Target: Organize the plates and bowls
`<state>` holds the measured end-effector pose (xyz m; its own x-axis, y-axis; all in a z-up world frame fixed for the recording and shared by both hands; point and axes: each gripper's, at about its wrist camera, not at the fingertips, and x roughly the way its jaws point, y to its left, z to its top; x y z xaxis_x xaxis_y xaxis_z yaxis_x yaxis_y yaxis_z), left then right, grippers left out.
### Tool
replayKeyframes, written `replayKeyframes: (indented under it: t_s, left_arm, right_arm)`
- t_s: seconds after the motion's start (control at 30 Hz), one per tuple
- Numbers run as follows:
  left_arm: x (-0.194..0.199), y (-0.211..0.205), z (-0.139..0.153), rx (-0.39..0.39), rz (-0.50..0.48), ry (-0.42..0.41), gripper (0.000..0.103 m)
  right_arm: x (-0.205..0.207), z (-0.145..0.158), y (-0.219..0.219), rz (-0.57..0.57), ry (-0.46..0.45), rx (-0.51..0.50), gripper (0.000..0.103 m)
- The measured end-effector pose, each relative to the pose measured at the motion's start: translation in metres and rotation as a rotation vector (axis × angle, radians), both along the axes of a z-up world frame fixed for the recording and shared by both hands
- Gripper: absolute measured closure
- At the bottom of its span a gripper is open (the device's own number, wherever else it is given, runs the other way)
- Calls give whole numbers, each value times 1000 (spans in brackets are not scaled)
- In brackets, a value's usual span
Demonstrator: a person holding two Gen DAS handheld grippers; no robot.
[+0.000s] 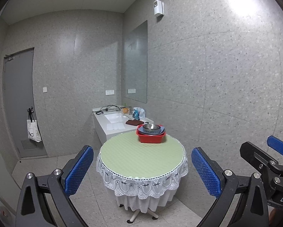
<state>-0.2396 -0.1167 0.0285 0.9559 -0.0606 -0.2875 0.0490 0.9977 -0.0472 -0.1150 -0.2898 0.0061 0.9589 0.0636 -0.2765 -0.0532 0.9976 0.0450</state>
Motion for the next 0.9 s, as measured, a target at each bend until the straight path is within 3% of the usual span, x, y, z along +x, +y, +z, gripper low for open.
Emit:
replayKeyframes:
  t_s: [0.9]
  left_arm:
    - [10, -8, -14, 9, 26, -14, 1]
  right_arm:
    - [16, -6, 8, 13, 14, 6, 0]
